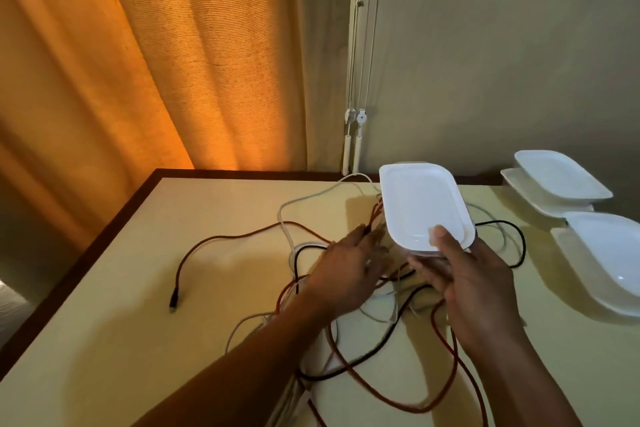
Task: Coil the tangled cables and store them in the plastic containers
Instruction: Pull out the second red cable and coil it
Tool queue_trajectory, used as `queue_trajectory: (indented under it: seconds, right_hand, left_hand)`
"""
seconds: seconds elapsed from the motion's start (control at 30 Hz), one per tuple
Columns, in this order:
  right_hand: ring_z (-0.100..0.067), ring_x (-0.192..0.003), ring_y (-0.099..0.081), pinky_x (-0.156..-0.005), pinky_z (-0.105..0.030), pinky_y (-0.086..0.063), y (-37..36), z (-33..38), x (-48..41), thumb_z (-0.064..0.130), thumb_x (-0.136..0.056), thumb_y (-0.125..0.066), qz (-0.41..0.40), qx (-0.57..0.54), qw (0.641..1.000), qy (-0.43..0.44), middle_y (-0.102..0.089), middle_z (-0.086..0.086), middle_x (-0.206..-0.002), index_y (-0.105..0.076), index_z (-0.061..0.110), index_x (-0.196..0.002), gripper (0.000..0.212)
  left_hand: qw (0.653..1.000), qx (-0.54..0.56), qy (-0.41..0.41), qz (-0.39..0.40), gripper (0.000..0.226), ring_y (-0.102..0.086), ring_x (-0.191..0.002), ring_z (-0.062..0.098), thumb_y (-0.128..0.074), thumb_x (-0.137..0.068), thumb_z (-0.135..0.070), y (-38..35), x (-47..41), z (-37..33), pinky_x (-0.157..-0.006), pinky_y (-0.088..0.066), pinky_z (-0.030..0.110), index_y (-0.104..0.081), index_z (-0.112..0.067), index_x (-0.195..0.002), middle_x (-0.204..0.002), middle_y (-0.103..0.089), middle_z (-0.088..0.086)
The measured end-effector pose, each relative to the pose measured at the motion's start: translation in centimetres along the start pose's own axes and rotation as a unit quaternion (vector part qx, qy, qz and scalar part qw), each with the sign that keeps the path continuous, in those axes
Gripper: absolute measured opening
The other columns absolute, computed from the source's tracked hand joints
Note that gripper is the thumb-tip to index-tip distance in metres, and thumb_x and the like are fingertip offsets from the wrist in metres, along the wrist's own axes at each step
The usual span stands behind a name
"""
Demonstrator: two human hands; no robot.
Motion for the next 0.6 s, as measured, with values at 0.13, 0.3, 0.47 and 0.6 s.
queue_trajectory:
  seconds: [0.13,0.3,0.47,0.6]
  right_hand:
    - [-0.027,-0.097,-0.076,-0.077,-0.036,-0.063,0.2,-0.3,-0.1,0.018,-0.091,-0.073,-0.006,-0.006,1.0,0.006,-0.074,-0.003,-0.119,-0.065,0.015,-0.13,0.04]
    - [-0.028,-0.097,-0.076,-0.078,-0.039,-0.063,0.3,-0.3,-0.5,0.021,-0.089,-0.074,-0.015,0.003,1.0,0.016,-0.074,-0.002,-0.118,-0.065,0.018,-0.13,0.041]
    - [-0.029,-0.098,-0.075,-0.078,-0.038,-0.062,0.1,-0.3,-0.5,0.022,-0.087,-0.074,-0.01,0.0,1.0,0.023,-0.075,-0.003,-0.118,-0.066,0.017,-0.129,0.044]
    - [-0.028,-0.1,-0.075,-0.077,-0.035,-0.063,-0.2,-0.1,-0.1,0.021,-0.091,-0.071,0.005,0.015,0.999,0.04,-0.074,-0.001,-0.119,-0.065,0.021,-0.132,0.041]
  left_hand:
    - [0.982,0.09,0.076,-0.145,0.032,-0.057,-0.114,0.011,-0.049,-0.105,-0.045,6.4,-0.8,3.3,-0.091,-0.054,0.035,-0.057,-0.031,-0.132,-0.135,-0.057,-0.005]
    - [0.925,0.108,0.302,-0.202,0.048,-0.049,-0.131,0.031,-0.061,-0.09,-0.066,10.3,-2.4,11.3,-0.106,-0.041,0.052,-0.056,-0.027,-0.118,-0.138,-0.053,0.007]
    - [0.922,-0.047,0.379,0.069,0.146,-0.013,-0.155,0.041,-0.039,-0.046,-0.108,7.8,-2.4,13.9,-0.119,-0.008,0.073,-0.016,-0.02,-0.16,-0.168,-0.018,0.015]
    - [0.922,-0.174,0.332,0.098,0.131,-0.016,-0.154,0.037,-0.056,-0.059,-0.098,6.1,-2.5,12.2,-0.118,0.001,0.073,-0.02,-0.021,-0.159,-0.165,-0.026,0.014]
Point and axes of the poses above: each hand's wrist, its own x-axis away from the middle knuckle, its own y-axis out of the back of the hand, z = x × y, the point moved 6 cm from there along -x, towards the middle knuckle
